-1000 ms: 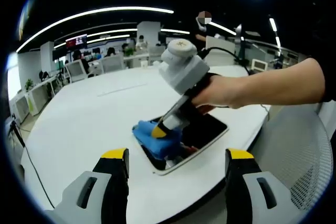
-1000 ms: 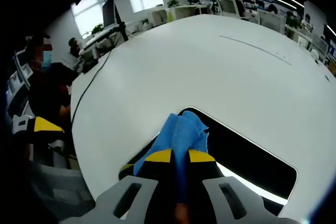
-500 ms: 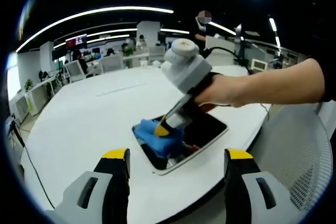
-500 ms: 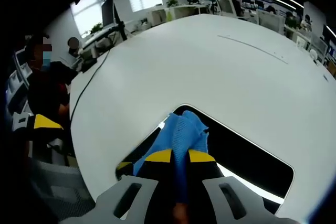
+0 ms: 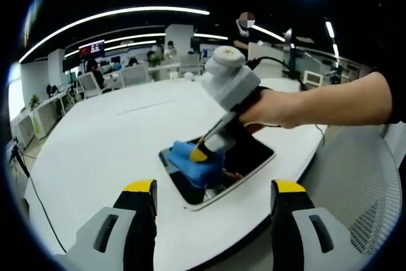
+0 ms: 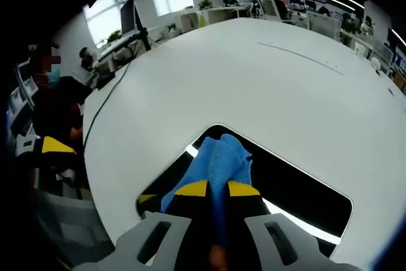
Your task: Wipe the mirror surface with the cleaning cloth until all visible marks leave the cleaned area.
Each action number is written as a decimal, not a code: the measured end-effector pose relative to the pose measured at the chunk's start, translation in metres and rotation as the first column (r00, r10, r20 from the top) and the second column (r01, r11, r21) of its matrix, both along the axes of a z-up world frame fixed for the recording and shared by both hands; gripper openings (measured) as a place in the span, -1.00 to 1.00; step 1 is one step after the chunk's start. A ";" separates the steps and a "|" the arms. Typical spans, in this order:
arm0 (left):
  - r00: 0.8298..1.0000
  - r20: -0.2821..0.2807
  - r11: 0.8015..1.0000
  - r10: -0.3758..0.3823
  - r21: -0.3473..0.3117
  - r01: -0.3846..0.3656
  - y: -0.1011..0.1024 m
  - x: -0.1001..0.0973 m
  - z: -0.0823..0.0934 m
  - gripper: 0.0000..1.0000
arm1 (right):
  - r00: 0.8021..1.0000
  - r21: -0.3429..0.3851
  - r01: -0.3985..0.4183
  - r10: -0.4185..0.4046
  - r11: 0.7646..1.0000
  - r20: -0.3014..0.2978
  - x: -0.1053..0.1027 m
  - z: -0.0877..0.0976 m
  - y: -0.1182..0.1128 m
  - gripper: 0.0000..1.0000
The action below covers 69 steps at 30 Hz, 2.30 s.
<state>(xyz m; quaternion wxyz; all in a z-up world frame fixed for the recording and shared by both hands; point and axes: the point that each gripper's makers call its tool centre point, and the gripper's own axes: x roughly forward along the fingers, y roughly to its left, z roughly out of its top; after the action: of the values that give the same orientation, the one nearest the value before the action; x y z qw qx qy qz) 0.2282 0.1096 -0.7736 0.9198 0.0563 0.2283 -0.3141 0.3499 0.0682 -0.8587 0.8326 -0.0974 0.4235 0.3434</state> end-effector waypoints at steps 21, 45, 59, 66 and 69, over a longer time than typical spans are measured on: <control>1.000 -0.007 1.000 0.014 -0.019 -0.015 0.000 0.001 0.001 0.56 | 1.000 -0.020 0.021 -0.021 1.000 0.012 0.001 0.002 -0.016 -0.91; 0.999 -0.026 1.000 -0.020 0.004 0.020 -0.006 -0.002 -0.005 0.61 | 1.000 -0.012 0.025 -0.025 1.000 0.005 -0.002 0.003 -0.025 -0.91; 1.000 -0.015 1.000 0.004 -0.008 -0.004 -0.001 0.000 -0.002 0.61 | 0.999 -0.036 0.040 -0.040 0.999 0.009 -0.003 0.002 -0.039 -0.91; 1.000 -0.013 1.000 0.019 -0.011 -0.019 0.001 0.001 -0.001 0.60 | 0.999 -0.032 0.053 -0.052 0.998 0.005 -0.003 0.001 -0.042 -0.91; 1.000 -0.014 1.000 0.018 -0.011 -0.018 0.001 0.001 -0.001 0.60 | 0.999 -0.037 0.049 -0.049 0.998 0.004 -0.004 0.002 -0.043 -0.91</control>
<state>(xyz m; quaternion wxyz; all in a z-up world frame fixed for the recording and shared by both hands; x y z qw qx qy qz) 0.2293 0.1107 -0.7751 0.9213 0.0472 0.2334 -0.3073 0.3463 0.0250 -0.8571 0.8394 -0.1032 0.4308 0.3149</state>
